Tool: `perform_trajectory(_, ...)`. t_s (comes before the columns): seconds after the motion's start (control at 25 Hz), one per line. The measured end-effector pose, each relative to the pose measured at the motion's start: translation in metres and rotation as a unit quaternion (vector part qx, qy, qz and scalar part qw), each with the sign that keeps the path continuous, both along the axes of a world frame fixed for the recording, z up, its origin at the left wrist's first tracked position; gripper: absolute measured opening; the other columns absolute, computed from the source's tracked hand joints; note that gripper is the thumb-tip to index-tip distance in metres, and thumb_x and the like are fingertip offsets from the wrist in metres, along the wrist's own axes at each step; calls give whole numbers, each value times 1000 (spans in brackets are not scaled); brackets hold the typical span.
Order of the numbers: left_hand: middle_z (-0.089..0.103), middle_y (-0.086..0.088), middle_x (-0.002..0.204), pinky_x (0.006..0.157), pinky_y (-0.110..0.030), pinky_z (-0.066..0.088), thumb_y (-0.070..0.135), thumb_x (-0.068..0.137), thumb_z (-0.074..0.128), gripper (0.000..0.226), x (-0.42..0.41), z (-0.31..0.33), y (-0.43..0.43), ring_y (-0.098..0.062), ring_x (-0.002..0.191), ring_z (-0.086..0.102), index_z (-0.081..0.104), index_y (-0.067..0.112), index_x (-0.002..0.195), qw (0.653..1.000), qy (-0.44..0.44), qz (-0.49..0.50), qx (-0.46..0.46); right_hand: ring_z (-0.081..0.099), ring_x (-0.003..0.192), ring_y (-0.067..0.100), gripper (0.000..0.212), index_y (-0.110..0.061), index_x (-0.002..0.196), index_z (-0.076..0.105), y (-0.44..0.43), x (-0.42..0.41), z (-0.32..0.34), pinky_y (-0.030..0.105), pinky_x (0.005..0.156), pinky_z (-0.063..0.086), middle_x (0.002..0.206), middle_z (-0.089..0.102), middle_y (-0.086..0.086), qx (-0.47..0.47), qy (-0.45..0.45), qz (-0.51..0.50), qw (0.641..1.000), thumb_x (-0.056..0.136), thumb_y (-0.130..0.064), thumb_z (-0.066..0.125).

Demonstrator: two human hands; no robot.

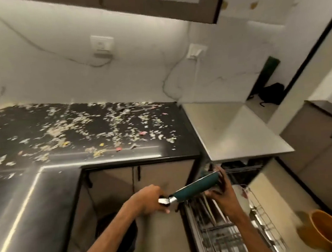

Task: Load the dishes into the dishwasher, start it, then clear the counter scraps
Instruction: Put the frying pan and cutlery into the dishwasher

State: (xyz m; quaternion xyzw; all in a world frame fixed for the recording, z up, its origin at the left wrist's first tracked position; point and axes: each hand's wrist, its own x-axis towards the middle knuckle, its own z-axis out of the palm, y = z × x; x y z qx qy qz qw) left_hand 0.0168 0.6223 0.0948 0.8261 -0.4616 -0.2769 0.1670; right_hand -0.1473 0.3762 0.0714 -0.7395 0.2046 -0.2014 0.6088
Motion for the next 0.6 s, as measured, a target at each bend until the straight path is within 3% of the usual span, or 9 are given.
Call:
perform_trajectory(0.16, 73, 0, 91, 66, -24, 39, 50, 76, 76, 35, -71, -15, -62, -19, 87, 67, 70, 22, 95, 996, -29, -73, 46, 57, 121, 9, 91, -9, 145, 37, -45, -101, -17, 31, 94, 55, 131, 56, -14, -16, 1, -38, 999, 68, 15, 79)
perform_trajectory(0.32, 72, 6, 96, 69, -25, 42, 64, 69, 71, 49, -173, -54, -122, -14, 92, 66, 67, 31, 104, 989, -86, -93, 78, 59, 119, 14, 85, -19, 140, 42, -94, -221, -57, 35, 88, 57, 134, 56, 1, -4, 39, -74, 997, 70, 8, 81)
perform_trajectory(0.48, 66, 16, 90, 71, -23, 42, 67, 72, 69, 46, -268, -73, -168, -8, 88, 63, 67, 34, 105, 989, -34, -90, 109, 58, 110, -7, 85, -51, 128, 47, -133, -320, -77, 13, 78, 53, 126, 58, -28, -41, 83, -94, 991, 68, -7, 87)
perform_trajectory(0.6, 68, 15, 94, 68, -24, 40, 69, 72, 66, 47, -296, -70, -190, -5, 85, 61, 66, 36, 106, 992, -49, -66, 96, 58, 111, -4, 81, -50, 123, 48, -153, -353, -72, 16, 81, 52, 122, 57, -31, -50, 109, -107, 987, 66, -11, 89)
